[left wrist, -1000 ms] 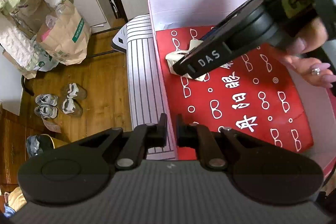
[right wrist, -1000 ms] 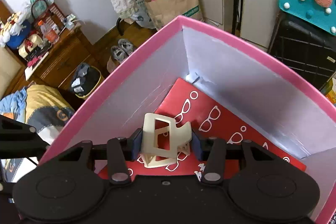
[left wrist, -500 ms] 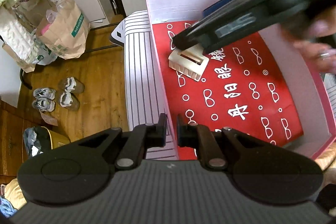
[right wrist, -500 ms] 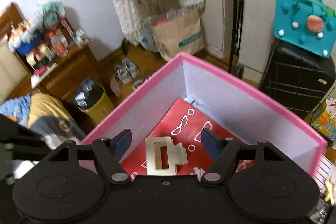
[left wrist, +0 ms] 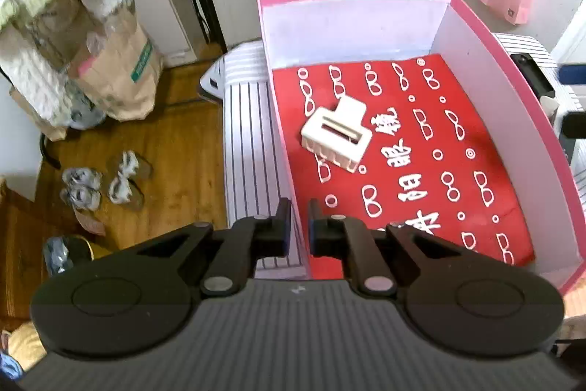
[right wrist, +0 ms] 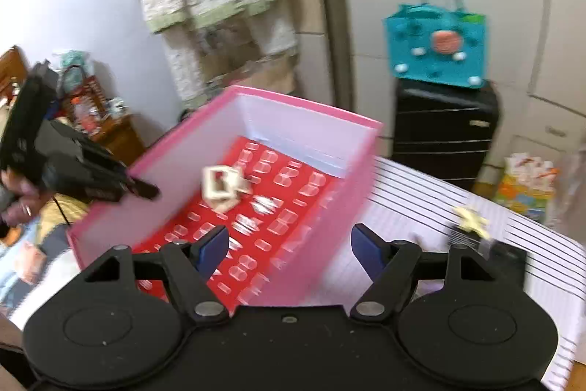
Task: Organize rigid objects
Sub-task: 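Move the right gripper to the white WiFi router and grasp it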
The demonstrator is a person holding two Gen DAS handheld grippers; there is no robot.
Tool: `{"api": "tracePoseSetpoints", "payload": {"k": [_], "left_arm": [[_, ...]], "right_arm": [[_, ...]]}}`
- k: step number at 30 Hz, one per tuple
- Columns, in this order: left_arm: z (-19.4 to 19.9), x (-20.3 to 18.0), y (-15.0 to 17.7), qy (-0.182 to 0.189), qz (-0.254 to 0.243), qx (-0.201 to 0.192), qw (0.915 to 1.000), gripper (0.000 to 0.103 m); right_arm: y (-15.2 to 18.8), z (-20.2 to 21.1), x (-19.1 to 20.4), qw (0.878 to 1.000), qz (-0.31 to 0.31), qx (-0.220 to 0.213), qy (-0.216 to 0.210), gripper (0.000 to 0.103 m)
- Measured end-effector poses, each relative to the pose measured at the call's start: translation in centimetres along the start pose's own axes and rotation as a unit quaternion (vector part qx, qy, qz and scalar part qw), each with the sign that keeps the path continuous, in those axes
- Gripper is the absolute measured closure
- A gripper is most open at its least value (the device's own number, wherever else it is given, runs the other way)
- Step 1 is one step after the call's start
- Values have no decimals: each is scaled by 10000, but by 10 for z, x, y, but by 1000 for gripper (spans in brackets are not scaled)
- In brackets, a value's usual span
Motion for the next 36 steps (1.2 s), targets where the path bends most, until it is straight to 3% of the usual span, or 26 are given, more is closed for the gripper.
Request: {"api": "tracePoseSetpoints", "payload": {"k": [9,13,16,22,31,36], "left_arm": [[-3,2,-8,-30,137,-131,9998,96],[-9,3,-3,36,257,-21,9997,96],[-8,4,-1,71,327,-35,9994,96],[-7,6,0,126,408,-84,9991,95],[-7,5,2,112,350,-146,9992,95],[-7,6,2,169,358,-149,9991,95]], "right_arm": [[79,32,-50,9948,-349,213,934,19],[99,32,-61,9921,-493,240,1131,16],[111,31,-69,9907,-841,219,1048,13],[119,18,-81,9847,-1475,222,895,13],[110,0,-107,9660,-2328,109,1121,4],[104,-6,-105,9613,-2390,210,1359,2]]}}
Point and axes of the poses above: each gripper's, at about its wrist camera, not at the fingertips, and z roughly against the way its jaws point, x to its left, y to its underside, the point moved 5 cm from there along -z, roughly the way its jaws point, and after that the axes turned 10 degrees about -y, right-handed, at the moved point
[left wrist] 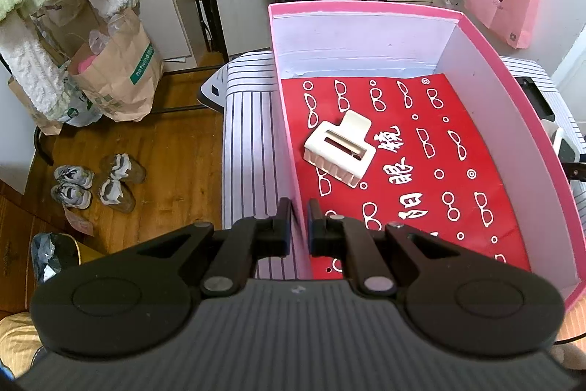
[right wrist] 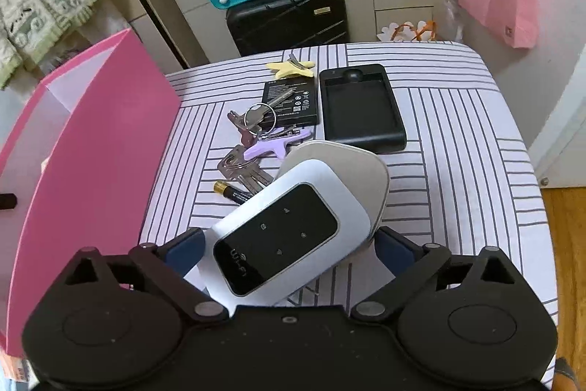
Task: Organize rigid objects
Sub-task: 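Move the right gripper to the white WiFi router and grasp it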
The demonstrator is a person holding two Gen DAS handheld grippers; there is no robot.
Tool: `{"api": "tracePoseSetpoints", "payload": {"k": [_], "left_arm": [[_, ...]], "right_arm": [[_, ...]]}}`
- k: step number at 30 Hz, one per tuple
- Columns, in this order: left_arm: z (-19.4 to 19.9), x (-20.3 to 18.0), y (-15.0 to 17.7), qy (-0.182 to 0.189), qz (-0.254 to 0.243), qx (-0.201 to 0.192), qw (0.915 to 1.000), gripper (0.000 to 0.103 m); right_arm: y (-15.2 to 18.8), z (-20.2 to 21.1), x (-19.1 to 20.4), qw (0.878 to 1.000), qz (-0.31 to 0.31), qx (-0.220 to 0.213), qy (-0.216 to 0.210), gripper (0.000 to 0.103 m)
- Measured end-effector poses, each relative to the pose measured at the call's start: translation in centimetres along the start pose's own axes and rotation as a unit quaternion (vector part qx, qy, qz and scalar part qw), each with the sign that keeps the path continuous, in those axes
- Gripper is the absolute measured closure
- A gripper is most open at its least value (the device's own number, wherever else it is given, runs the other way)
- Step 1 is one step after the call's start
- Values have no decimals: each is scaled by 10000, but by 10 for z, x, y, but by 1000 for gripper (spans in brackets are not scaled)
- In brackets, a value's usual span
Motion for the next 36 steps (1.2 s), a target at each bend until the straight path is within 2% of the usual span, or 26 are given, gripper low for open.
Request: {"api": "tracePoseSetpoints", "payload": {"k": [3,5,9,10,15,17,23,26,31,35,36], "left_arm": [[0,1,0,20,5,2,10000,95],[0,1,0,11,-31,-8,10000,95],[-1,1,0,23,-77,-28,10000,95],[-1,1,0,37,-72,-27,10000,95],[-1,0,0,64,-70,-33,9999,94],[-1,0,0,82,-66,-38,9999,94],[-1,2,0,133,-63,-34,9999,94],[-1,2,0,137,-61,-39,9999,94],[-1,2,0,133,-61,-38,9999,94],[-1,2,0,137,-50,-33,9999,94],[-1,2,0,132,-67,-39,9999,94]], "right_arm": [[-2,-2,3,9998,-13,77,156,2],[-3,-2,1,9993,-283,162,162,2],[-1,-8,-4,9933,-1019,509,-170,3],[-1,-10,-3,9926,-1074,539,-183,6],[0,-15,-2,9912,-1171,616,-105,11],[0,-14,-2,9904,-1231,613,-145,18],[8,-4,1,9943,-872,587,-196,34],[14,4,1,9955,-663,635,-213,37],[26,12,-5,9942,-454,933,-278,36],[24,18,-7,9972,-266,698,-76,21],[22,19,-6,9976,-197,659,-4,20]]}}
Point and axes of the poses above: each gripper's, at about its wrist camera, not at the fingertips, and z roughly against the way its jaws point, x to its left, y to its underside, the point moved 5 cm from there along -z, roughly the way its jaws point, and after that the axes turned 10 degrees about -y, right-handed, at the moved point
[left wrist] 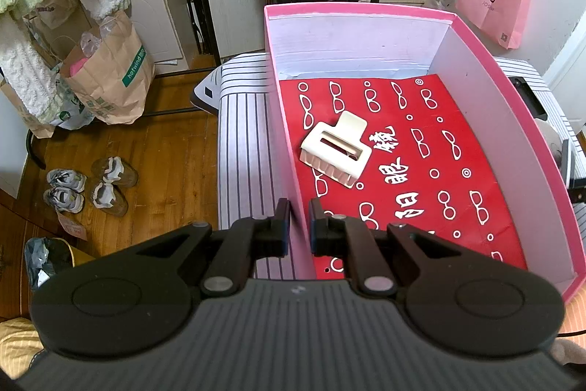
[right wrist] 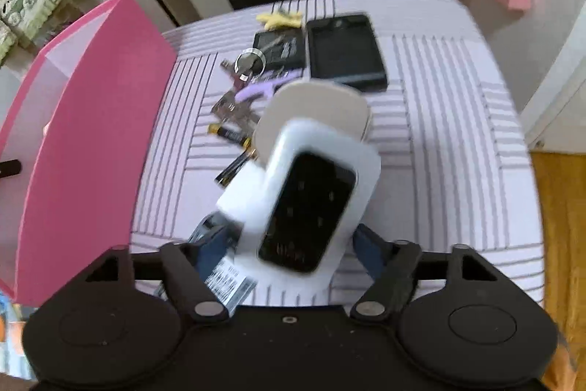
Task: Organize rigid objects
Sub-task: 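Move the right gripper to the white WiFi router and grasp it, then lower the WiFi router into the pink box beside the clip, release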
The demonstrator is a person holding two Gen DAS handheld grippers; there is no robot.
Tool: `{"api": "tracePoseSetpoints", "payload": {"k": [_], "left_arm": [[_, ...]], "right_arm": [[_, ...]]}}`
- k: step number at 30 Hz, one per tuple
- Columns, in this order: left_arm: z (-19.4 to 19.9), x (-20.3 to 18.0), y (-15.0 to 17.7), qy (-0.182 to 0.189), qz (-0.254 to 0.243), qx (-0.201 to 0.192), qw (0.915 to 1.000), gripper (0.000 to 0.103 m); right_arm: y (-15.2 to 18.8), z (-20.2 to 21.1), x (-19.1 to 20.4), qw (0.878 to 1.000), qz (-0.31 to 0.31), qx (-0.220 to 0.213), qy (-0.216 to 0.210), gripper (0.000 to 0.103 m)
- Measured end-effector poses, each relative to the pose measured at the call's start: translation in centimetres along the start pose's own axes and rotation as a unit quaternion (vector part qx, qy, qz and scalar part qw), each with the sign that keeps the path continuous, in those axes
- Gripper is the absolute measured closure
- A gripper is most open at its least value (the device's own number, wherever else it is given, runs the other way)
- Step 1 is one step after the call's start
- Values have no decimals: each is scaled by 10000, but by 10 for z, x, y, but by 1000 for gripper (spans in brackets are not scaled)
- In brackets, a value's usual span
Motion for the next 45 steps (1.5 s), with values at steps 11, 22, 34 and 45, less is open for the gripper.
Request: {"api": "tracePoseSetpoints", "payload": {"k": [11,22,34,45], "left_arm": [[0,-1,0,-12,-46,1,10000,94],[0,0,0,-19,-17,0,10000,94],[0,4,-2,80,104,162,9998,94],[-2,7,-4,248,200,248,9992,92]], "right_arm": [[-8,3,-3,9994,-14,-318,115,38],[-28,46,74,9863,1393,-773,-437,38],[-67,38,203,9399,2954,-356,-1678,38],[-81,-69,241,8914,4418,750,-684,38]]}}
Point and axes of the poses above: each gripper's, at about its wrist camera, not at the fingertips, and z roughly against the way its jaws point, x to its left, y to its underside, the point moved 5 cm from there along -z, roughly the way its jaws point, and after that the axes turned 10 degrees about -y, right-handed, at the moved point
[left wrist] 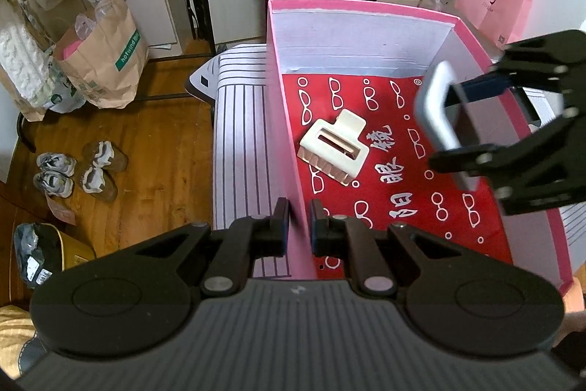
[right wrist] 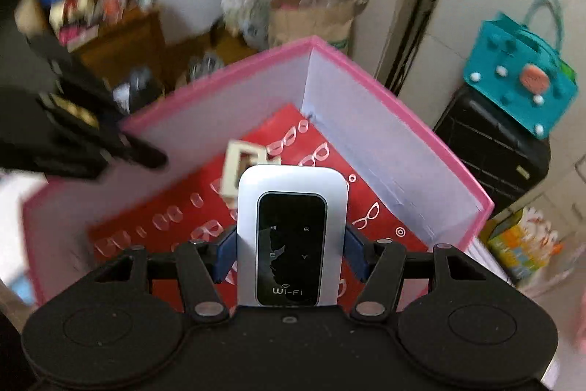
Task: Organize rigid objects
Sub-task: 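Lower the WiFi router into the pink box beside the clip, release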
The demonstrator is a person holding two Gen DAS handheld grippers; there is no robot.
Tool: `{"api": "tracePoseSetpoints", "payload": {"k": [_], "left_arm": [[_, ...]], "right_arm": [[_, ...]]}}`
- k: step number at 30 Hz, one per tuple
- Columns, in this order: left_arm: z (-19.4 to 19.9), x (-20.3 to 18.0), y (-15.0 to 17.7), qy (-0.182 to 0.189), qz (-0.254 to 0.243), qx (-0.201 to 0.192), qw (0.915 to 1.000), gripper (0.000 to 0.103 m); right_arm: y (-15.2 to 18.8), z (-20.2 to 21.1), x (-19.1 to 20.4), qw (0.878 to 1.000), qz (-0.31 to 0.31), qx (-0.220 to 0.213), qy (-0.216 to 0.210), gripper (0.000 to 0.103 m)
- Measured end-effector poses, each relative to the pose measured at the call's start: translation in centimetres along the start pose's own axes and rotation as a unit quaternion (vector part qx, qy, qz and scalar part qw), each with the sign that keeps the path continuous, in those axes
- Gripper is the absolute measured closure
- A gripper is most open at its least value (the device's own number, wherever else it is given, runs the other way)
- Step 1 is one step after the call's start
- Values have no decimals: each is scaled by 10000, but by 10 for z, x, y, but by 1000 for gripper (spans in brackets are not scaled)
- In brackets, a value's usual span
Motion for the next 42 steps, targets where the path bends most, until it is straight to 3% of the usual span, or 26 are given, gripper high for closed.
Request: {"api": "tracePoseSetpoints", "payload": {"k": [3,10,17,20,22,26,31,42], "left_arm": [[-1,1,-1,51,75,33,10000,92],[-1,3,0,113,132,0,9998,92],[0,-1,-3,18,-80,53,10000,92],[0,-2,-4,13,-108,78,9999,92],[0,-2,-4,13,-132,83,9999,92],[0,-1,-3,42,-136,81,9999,92],[1,-4,-3,-6,-261,78,9996,92],[0,-3,-6,-27,-227,156,9996,92]], "right_arm": [[-1,-13,4,9974,573,439,20,38],[2,-46,8,9740,1838,1286,331,38],[-11,-53,13,9713,2022,1238,176,39],[-12,-50,10,9736,2003,1050,304,30],[-12,-42,12,9776,1900,864,288,30],[-11,-1,4,9919,1256,64,190,29],[6,52,3,9959,596,-681,97,29],[66,110,-15,9853,-1215,-1197,80,29]]}}
Point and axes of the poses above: each gripper's, at about its wrist camera, not at the fingertips, and z roughly against the way its jaws point, x to its left, y to its underside, the point moved 5 cm from there along -z, roughly the way its jaws point, and after that the axes turned 10 degrees about -y, right-handed, at the moved point
